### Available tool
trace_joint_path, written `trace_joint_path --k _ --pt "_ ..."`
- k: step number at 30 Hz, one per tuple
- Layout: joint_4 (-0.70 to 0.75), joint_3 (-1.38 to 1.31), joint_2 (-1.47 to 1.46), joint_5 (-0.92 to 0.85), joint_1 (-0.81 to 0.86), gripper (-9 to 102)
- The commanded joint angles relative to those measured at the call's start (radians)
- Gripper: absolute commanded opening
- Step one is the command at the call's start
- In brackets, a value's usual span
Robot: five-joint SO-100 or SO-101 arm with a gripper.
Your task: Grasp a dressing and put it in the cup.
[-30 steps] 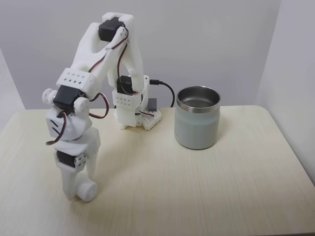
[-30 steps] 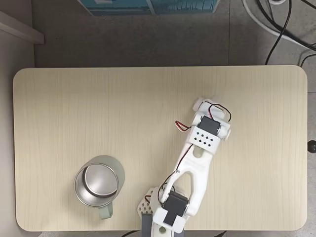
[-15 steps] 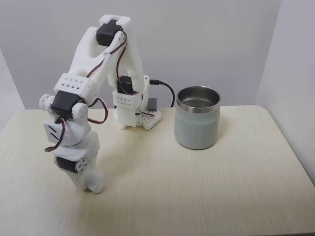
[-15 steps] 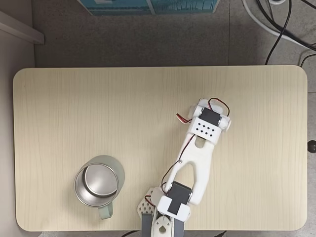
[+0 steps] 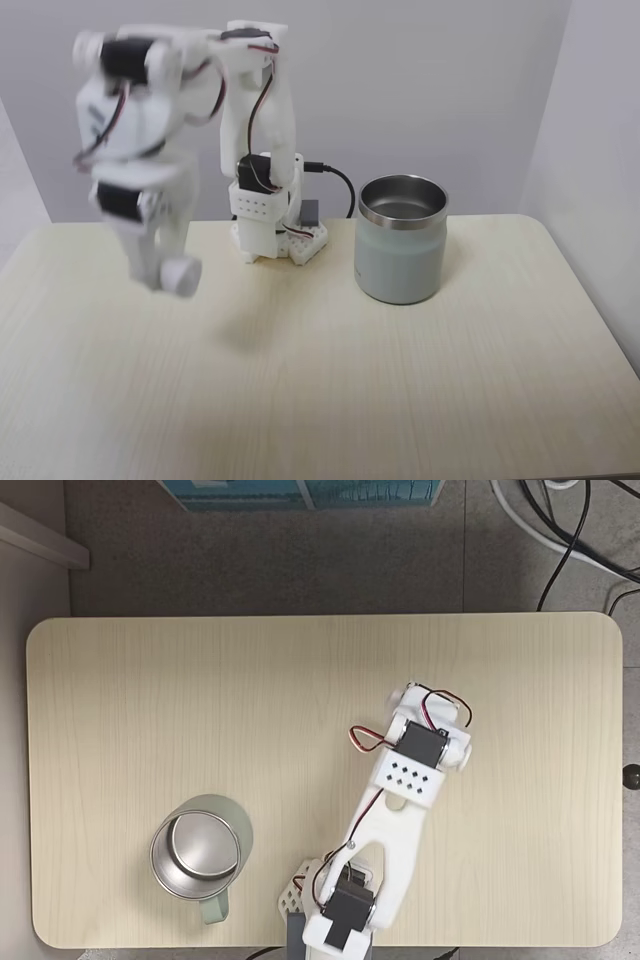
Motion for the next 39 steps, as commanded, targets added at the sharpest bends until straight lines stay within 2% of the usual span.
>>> trace_joint_path --k 1,8,12,18,33,39 --pt "0.114 0.160 -0.054 0.018 -0.025 0" --pt "0.155 0.212 -0.178 0.043 -0.087 0" --pt "0.155 0.190 -0.232 0.038 -0.198 0" --pt "0.153 0.143 -0.327 0.018 -0.469 0" --pt "0.155 0.009 -0.408 -0.192 -1.186 0" --pt "0.158 -0.052 -0.436 -0.281 -1.397 0"
